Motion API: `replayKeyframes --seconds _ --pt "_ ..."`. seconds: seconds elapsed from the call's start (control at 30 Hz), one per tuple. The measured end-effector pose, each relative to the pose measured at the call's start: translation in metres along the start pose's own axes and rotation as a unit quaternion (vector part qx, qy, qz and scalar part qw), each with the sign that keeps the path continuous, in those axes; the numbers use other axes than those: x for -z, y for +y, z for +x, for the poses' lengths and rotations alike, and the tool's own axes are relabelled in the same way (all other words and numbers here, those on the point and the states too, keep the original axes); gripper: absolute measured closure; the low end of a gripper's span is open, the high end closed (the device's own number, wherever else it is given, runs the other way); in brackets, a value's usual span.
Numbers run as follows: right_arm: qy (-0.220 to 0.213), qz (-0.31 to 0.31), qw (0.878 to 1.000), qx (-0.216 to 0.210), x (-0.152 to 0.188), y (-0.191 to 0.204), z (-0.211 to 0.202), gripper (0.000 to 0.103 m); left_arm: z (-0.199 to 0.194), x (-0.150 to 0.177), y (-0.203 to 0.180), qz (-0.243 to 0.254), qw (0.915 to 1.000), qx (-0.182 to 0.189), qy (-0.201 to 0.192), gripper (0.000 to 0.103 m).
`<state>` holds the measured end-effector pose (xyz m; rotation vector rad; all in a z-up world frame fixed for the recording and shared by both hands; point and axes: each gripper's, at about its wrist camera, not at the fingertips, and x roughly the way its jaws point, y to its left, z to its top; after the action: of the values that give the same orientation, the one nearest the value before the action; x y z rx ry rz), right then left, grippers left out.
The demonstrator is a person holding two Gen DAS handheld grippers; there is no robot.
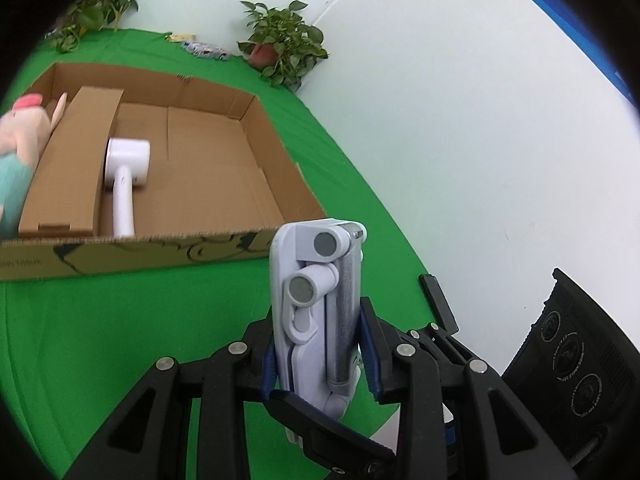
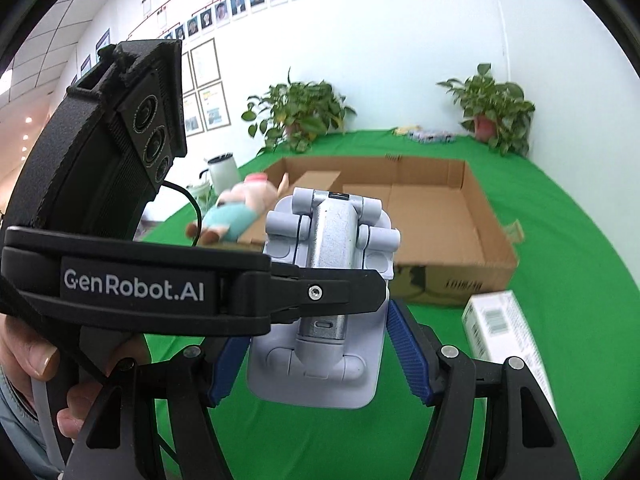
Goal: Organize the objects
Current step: 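Carry the phone stand with the left gripper over the box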
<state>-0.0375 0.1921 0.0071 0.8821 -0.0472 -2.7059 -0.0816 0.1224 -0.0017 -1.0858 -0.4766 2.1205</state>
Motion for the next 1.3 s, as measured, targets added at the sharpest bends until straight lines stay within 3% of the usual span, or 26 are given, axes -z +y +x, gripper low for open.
replayKeyframes --seconds 0.33,1.3 --pt "-0.022 0.004 1.0 0.016 -0.037 -0.005 -0.003 0.039 -0.008 -0.031 -0.009 0.014 0.9998 -0.004 -0.013 0.071" --pt "-0.008 -0.007 1.0 0.018 -0.127 -0.005 0.043 0.039 -0.011 -0.11 0.011 0.012 0.9999 -0.007 -0.007 0.071"
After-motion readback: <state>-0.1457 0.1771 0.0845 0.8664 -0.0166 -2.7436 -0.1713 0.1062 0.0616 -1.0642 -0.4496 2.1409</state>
